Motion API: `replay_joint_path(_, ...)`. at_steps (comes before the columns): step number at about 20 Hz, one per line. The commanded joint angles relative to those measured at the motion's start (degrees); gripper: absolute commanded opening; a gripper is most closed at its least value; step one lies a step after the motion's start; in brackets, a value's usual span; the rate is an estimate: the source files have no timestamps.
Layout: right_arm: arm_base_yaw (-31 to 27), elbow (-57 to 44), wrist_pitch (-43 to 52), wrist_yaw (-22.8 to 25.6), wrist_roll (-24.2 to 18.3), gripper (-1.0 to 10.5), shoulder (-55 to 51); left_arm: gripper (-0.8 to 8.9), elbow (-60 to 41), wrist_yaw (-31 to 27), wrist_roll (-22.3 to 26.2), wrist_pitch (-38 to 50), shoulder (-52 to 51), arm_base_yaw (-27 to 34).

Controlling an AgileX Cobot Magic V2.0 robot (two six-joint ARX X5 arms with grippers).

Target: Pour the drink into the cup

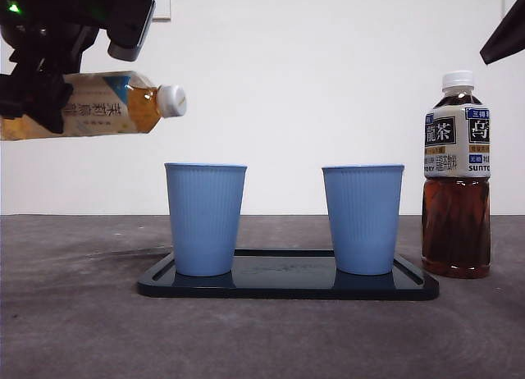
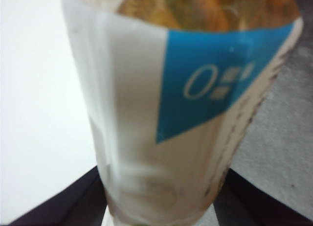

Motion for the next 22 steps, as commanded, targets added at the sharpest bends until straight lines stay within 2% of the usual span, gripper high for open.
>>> replay_joint_path(1, 0.39, 0.68, 0.52, -0.07, -0.70, 4.3, 0.02, 2.09, 1.88, -1.22, -0.24, 2.73, 0.17, -0.52)
replay_joint_path(13, 0.39, 0.68, 0.50, -0.04, -0.70, 4.3, 0.02, 2.09, 1.88, -1.18, -0.22, 2.49, 0.15, -0.68)
replay_joint_path(15, 0.39, 0.68, 0.50, -0.04, -0.70, 4.3, 0.02, 2.09, 1.88, -1.18, -2.25, 2.75, 0.15, -0.68)
replay_joint_path(18, 0.39, 0.68, 0.50, -0.02, -0.68, 4.3, 0.02, 2.09, 2.16, -0.94, -12.79, 2.93, -0.48, -0.68)
replay_joint_path(19, 0.39, 0.68, 0.50, 0.00, -0.68, 4.3, 0.02, 2.09, 2.36, 0.11, -18.40, 2.82, -1.25, -0.59)
replay_joint_path(22, 0.39, 0.68, 0.50, 0.15, -0.68, 4.3, 0.02, 2.09, 2.75, 8.04, -36.11, 2.58, -5.77, 0.26)
